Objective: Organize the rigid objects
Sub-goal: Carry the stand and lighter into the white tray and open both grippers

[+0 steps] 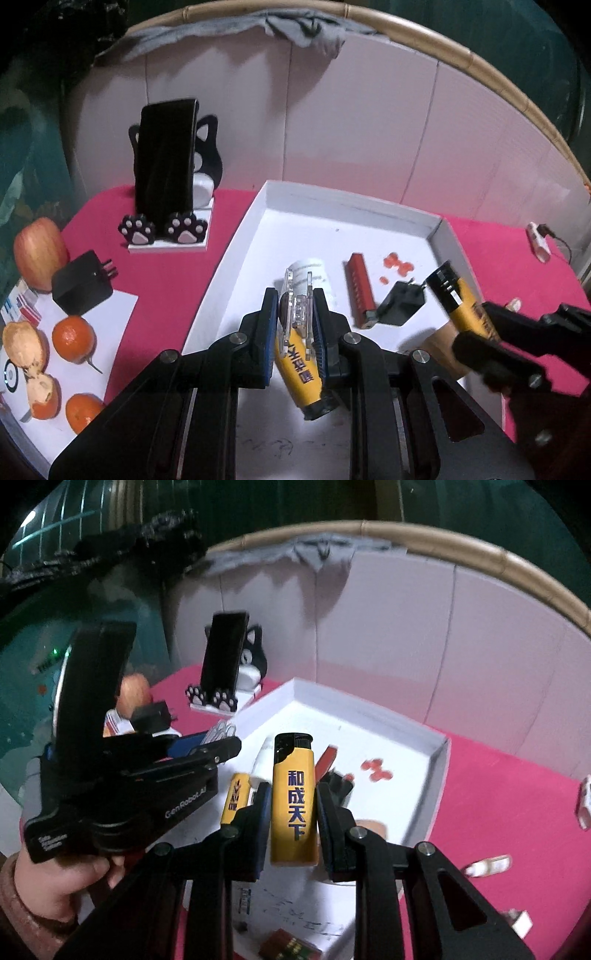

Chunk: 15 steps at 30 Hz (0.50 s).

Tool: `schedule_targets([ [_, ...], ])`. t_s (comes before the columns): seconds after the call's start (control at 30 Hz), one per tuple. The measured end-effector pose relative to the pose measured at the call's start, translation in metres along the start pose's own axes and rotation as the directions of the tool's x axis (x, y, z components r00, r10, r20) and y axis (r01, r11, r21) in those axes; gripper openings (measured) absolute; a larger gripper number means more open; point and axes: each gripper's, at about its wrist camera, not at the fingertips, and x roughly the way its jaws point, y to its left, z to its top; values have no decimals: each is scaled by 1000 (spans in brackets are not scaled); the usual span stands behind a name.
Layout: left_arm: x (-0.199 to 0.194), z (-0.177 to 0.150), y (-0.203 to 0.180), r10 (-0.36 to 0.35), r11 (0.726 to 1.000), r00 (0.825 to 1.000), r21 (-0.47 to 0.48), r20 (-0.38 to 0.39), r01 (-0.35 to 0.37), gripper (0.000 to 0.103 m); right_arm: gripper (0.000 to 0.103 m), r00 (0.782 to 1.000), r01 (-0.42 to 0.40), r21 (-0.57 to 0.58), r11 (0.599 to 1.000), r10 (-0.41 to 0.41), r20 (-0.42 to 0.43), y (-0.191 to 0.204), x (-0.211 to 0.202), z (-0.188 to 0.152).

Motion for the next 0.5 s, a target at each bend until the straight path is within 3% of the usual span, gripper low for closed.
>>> schedule_targets([
  [0.3,11,-6,5,64,998,997,-19,-32,-65,17,23,1000,1,-23,1000,-1,-21,7,12,-17],
  [0.37,9,-7,3,70,997,997,-17,-30,-71,24,25,1000,1,-35,999,-1,-5,9,7,-18],
  [0.43,6,-8,2,86,996,996,-13,-24,-86,66,50,1000,19,-54,998,-18,15,12,3,-19],
  [0.47,4,-7,3,116,993,993,-16,-10,-116,74,64,998,62,-66,996,-61,24,12,0,-21],
  [0.5,0,-7,5,111,993,994,-26,3,-111,91,84,998,59,-71,996,-57,37,11,-3,-22],
])
